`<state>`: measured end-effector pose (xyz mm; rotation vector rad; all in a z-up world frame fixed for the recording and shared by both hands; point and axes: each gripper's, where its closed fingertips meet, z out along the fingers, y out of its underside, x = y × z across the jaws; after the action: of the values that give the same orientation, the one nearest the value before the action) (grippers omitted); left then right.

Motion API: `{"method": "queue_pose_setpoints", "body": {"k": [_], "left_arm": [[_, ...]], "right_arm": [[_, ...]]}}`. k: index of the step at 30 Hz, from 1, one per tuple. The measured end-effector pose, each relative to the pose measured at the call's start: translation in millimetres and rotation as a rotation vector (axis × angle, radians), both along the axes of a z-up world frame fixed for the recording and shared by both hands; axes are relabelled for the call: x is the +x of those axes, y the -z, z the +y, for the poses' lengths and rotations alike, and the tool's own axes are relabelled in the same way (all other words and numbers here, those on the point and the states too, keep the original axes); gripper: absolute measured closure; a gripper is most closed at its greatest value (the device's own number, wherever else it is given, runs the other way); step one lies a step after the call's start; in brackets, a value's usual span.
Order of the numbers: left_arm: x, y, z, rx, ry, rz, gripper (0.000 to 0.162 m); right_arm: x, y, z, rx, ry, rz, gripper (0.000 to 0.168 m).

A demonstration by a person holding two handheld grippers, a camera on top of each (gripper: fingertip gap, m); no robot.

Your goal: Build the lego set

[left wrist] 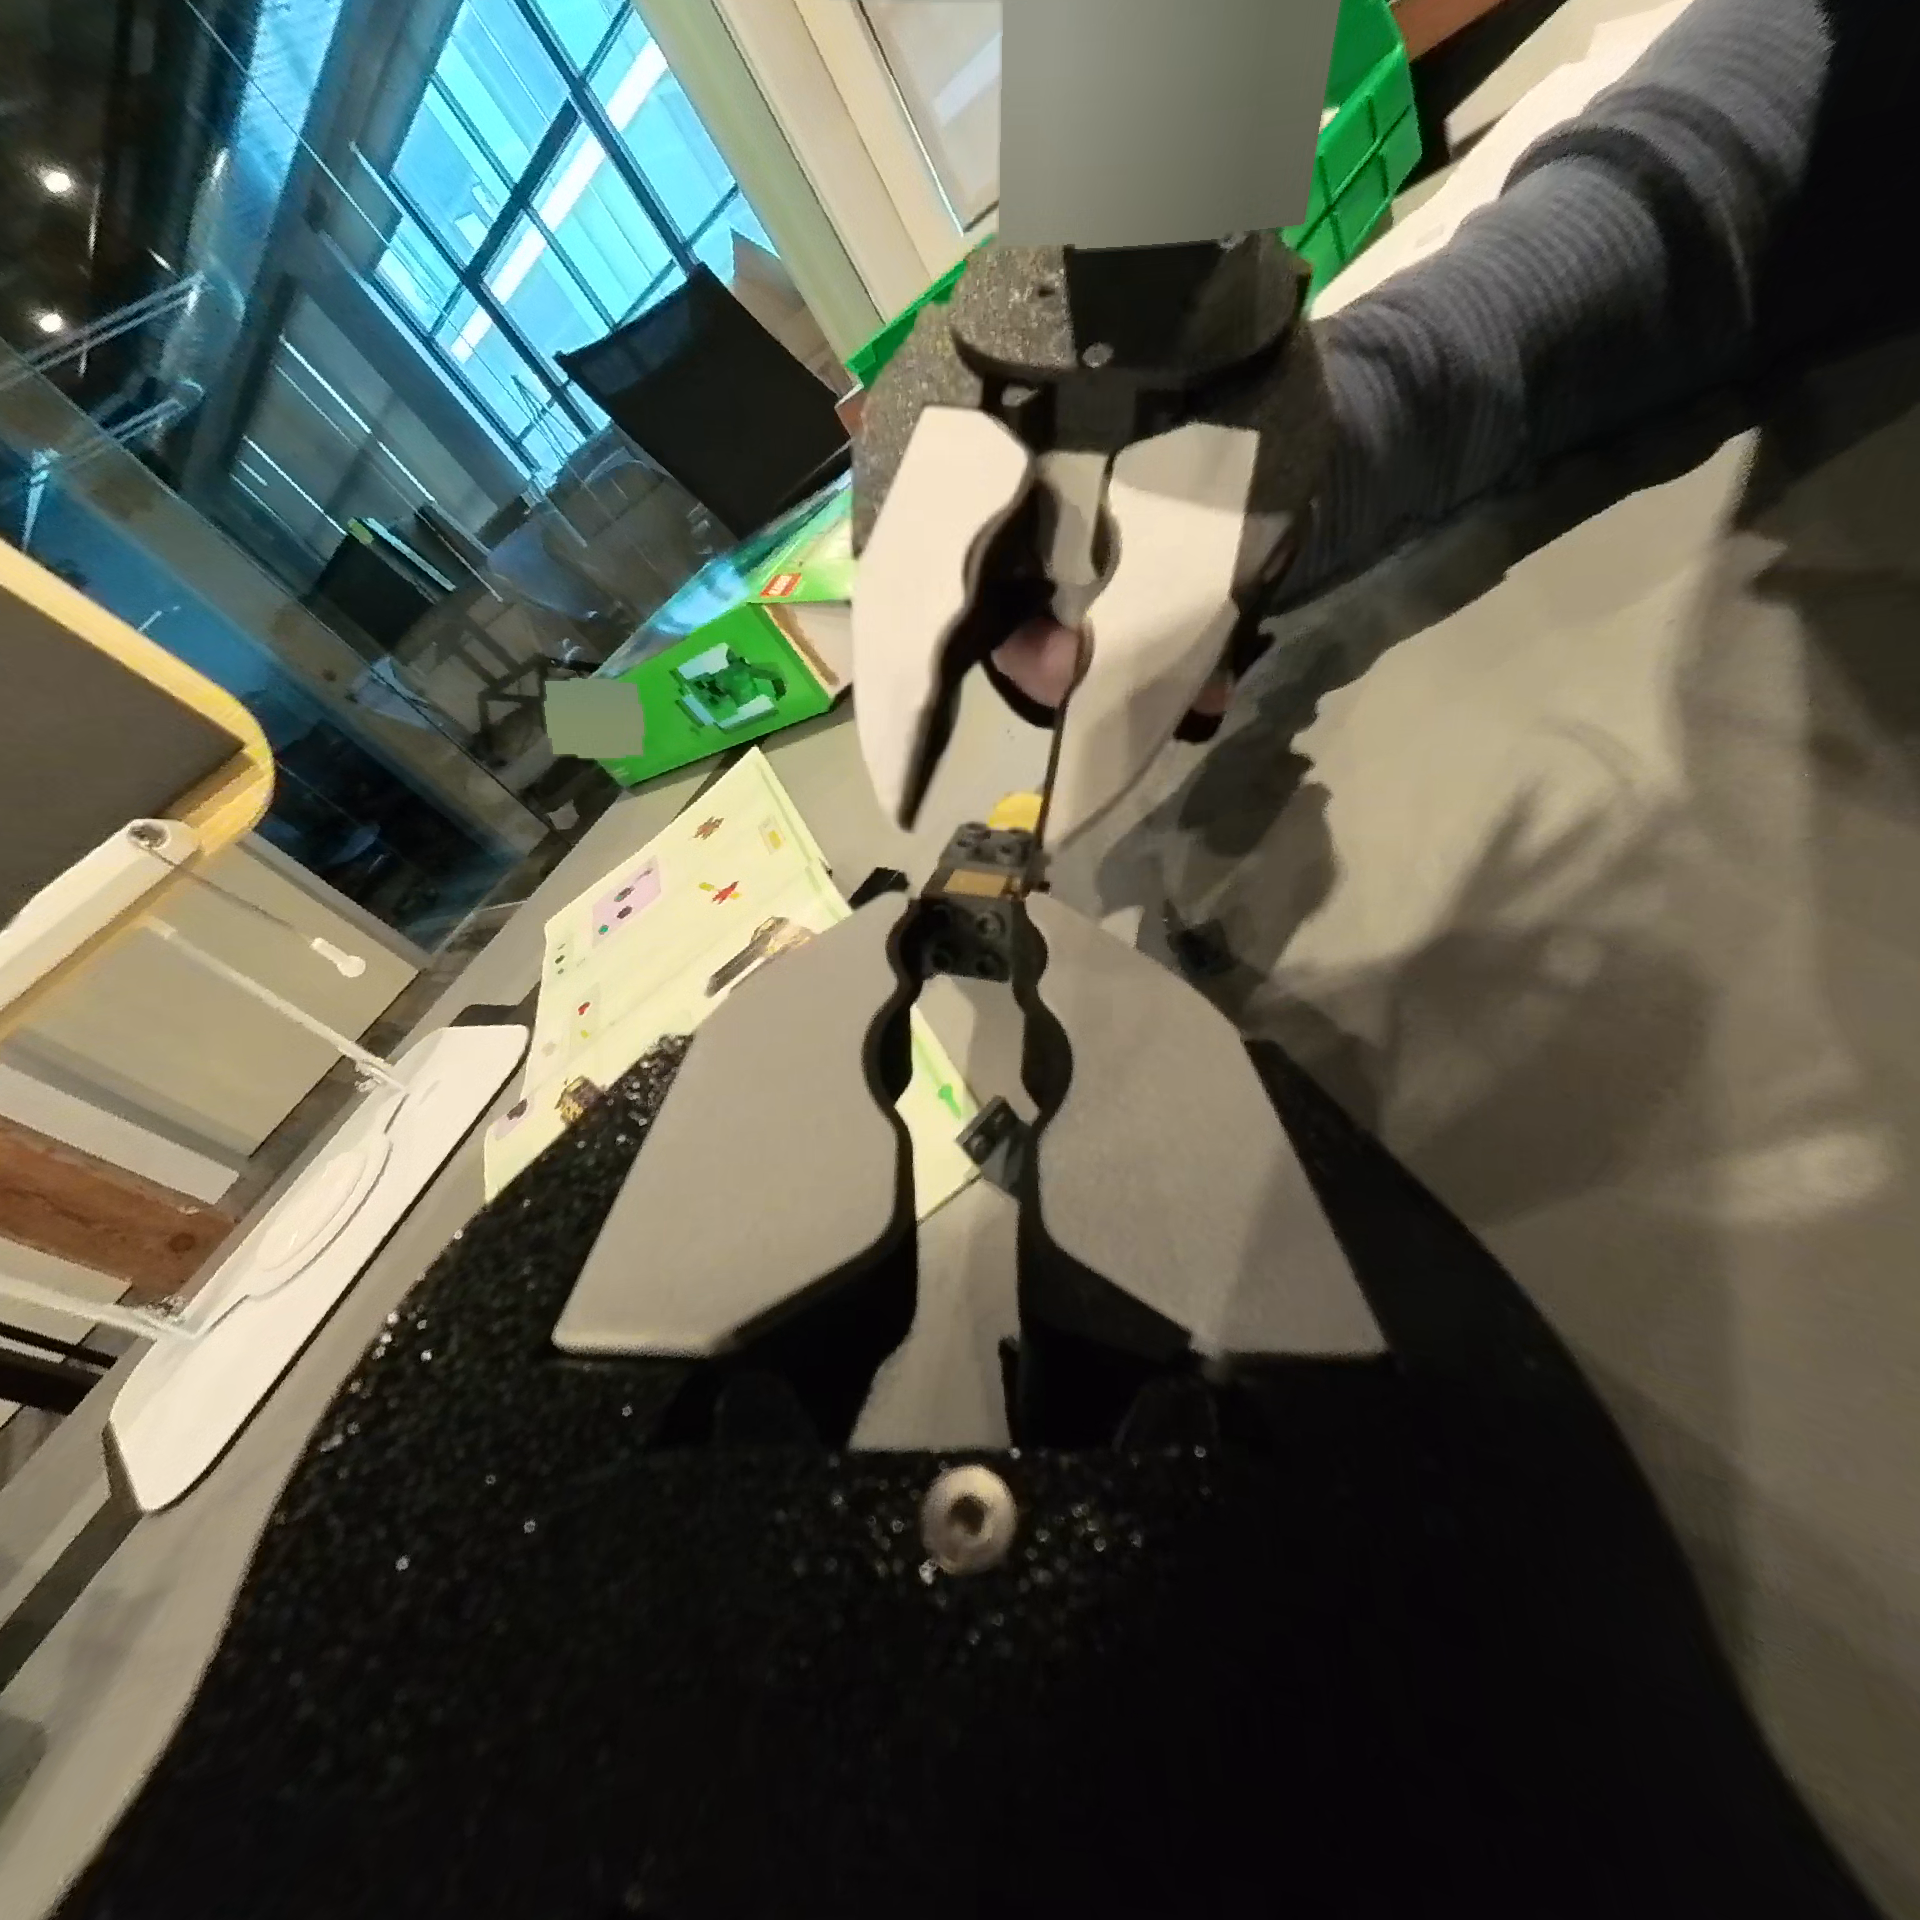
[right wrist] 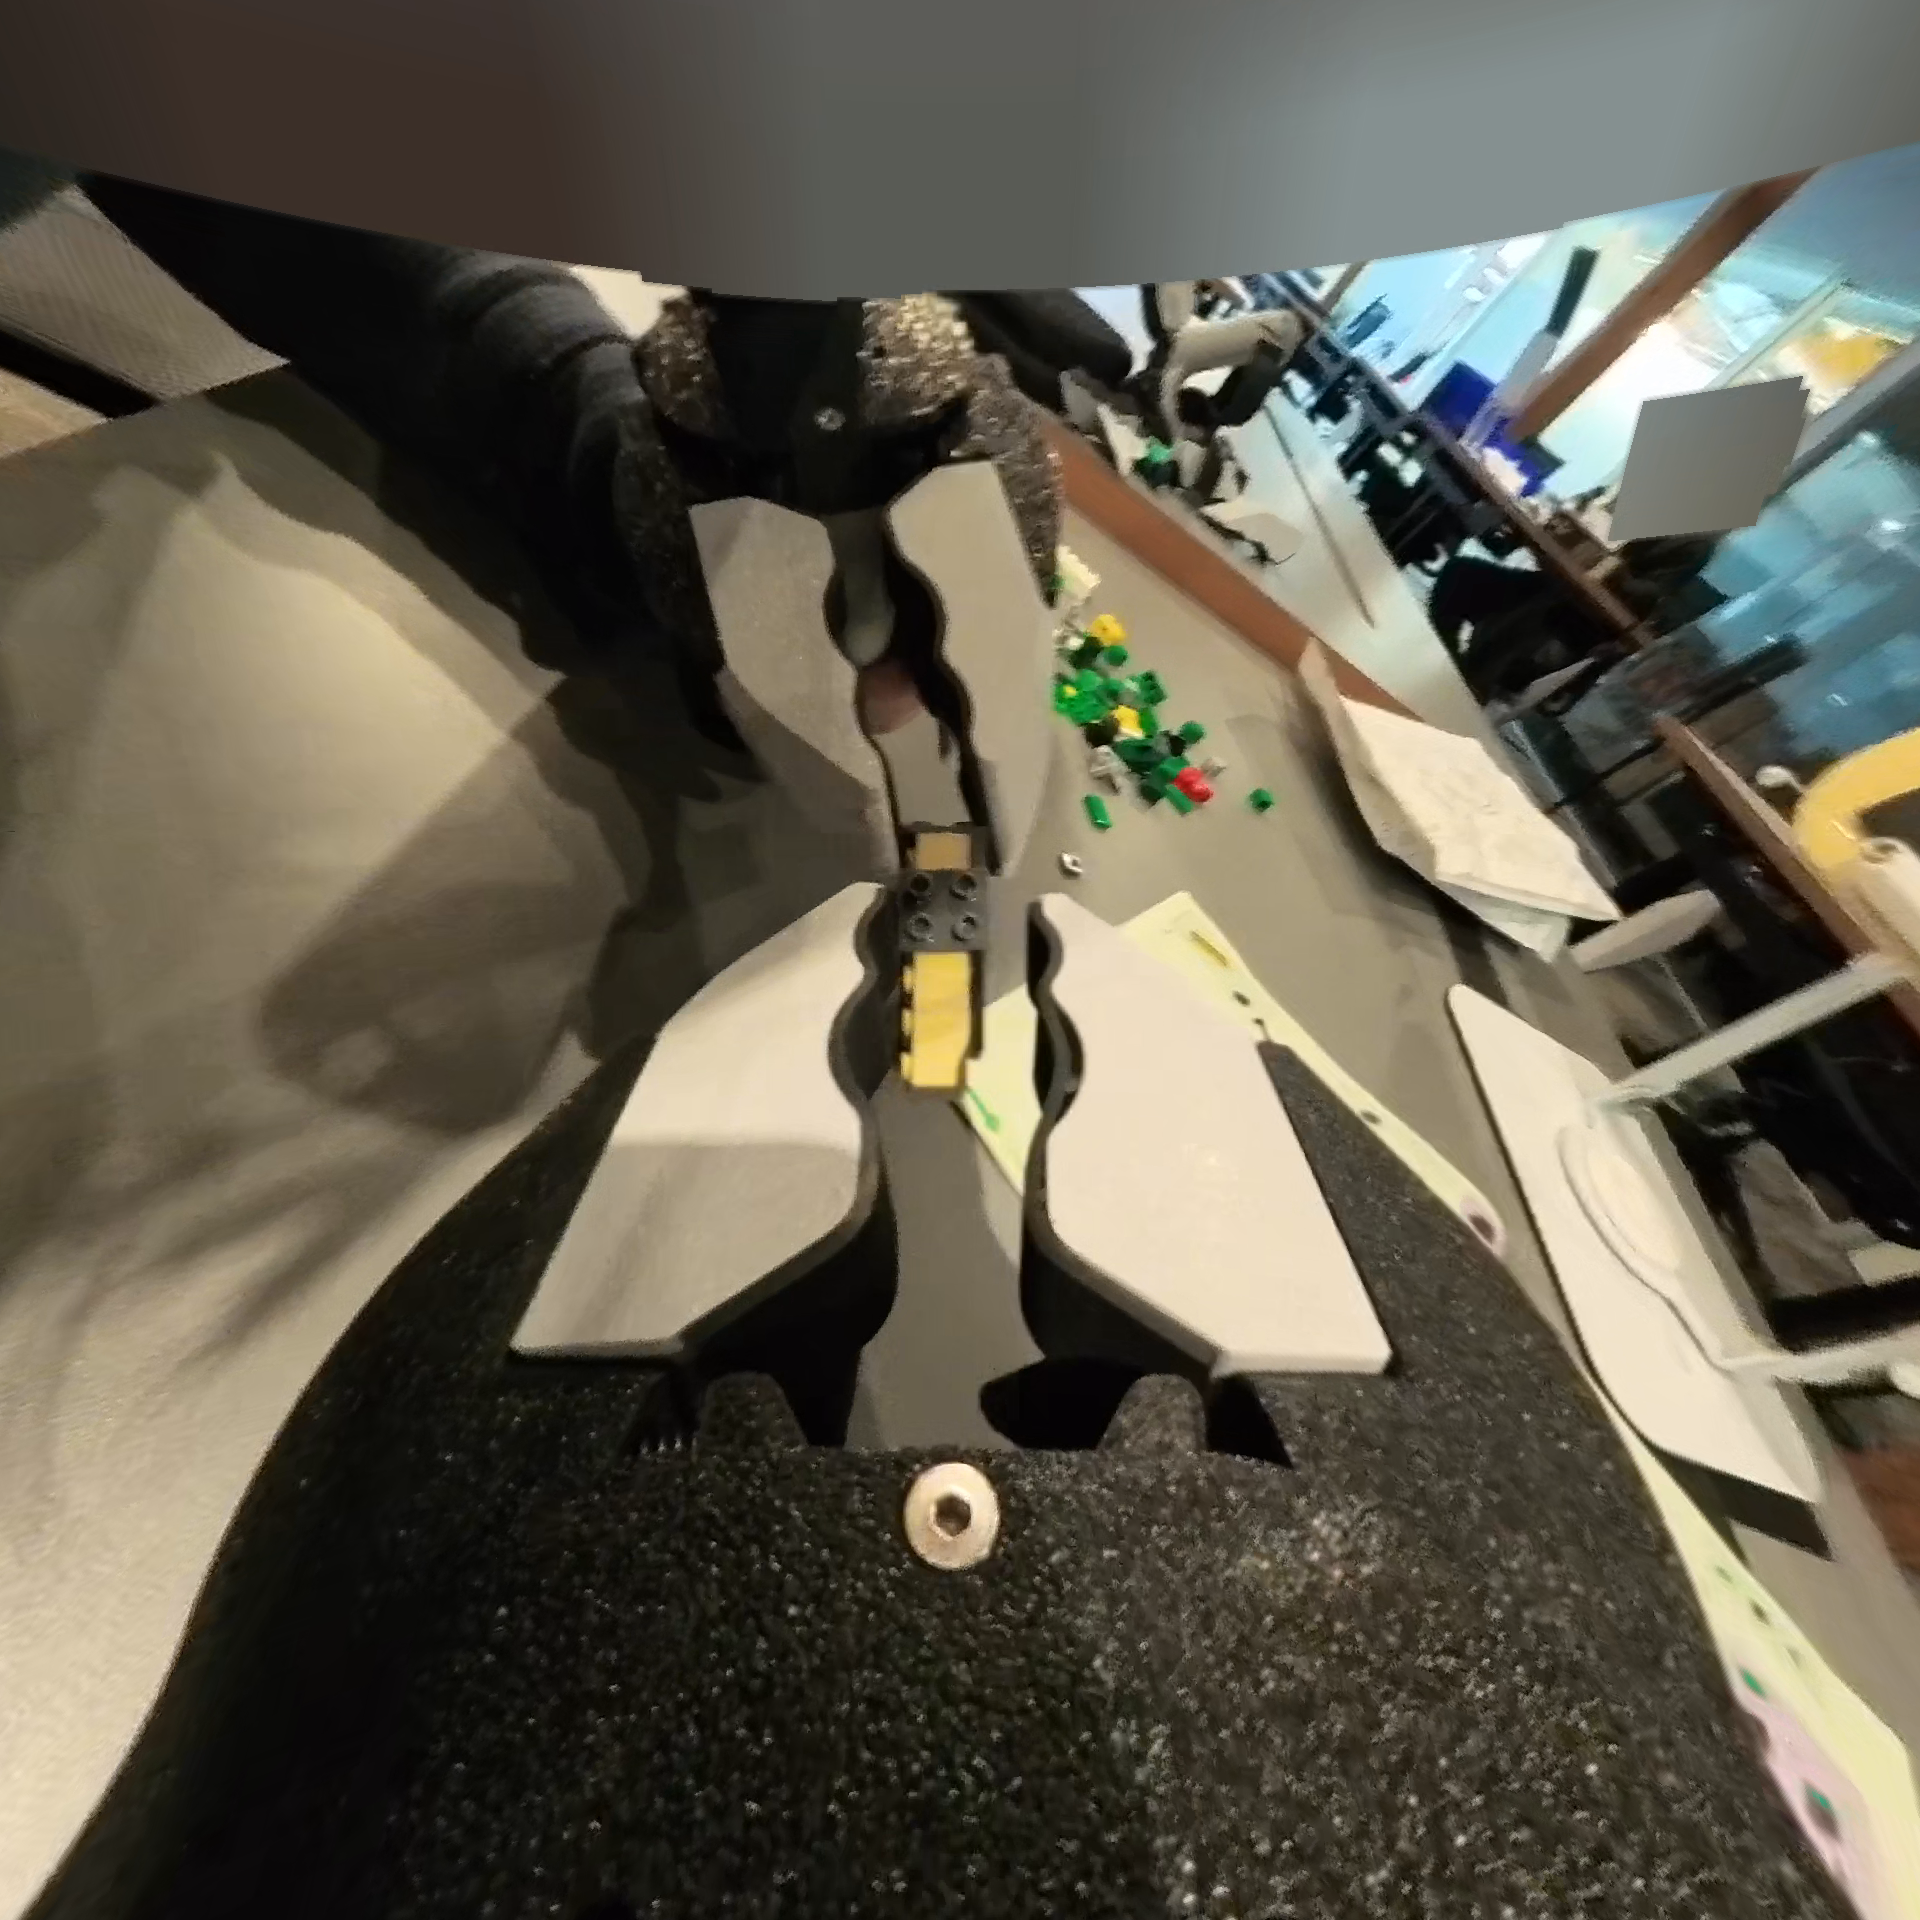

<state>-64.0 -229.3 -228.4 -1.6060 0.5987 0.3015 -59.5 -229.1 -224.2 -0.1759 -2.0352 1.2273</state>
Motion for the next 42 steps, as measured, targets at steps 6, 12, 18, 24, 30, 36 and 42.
{"method": "queue_pose_setpoints", "body": {"k": [6,12,18,24,30,36,42], "left_arm": [[-0.7,-2.6,-1.5,0.014,0.005,-0.016,0.146],[-1.1,-3.9,-2.3,0.020,0.004,-0.020,0.146],[-0.3,-4.0,-2.7,0.020,0.014,-0.031,0.147],[0.8,-4.8,-3.5,0.023,0.027,-0.050,0.147],[-8.3,-6.1,-0.8,0.040,-0.052,-0.042,0.137],[-7.1,6.8,5.5,-0.038,-0.130,0.151,0.129],[-10.7,15.1,8.9,-0.098,-0.193,0.304,0.134]], "right_arm": [[2.5,2.4,11.6,0.003,0.025,0.002,0.146],[5.7,9.3,13.4,0.041,0.021,-0.007,0.156],[6.0,11.3,13.6,0.052,0.021,-0.007,0.157],[7.3,11.7,14.6,0.068,0.014,-0.010,0.156],[2.3,12.6,18.3,0.093,0.058,-0.035,0.157],[-4.5,19.4,21.4,0.199,0.136,-0.117,0.157],[-6.8,28.1,23.2,0.392,0.202,-0.160,0.156]]}}
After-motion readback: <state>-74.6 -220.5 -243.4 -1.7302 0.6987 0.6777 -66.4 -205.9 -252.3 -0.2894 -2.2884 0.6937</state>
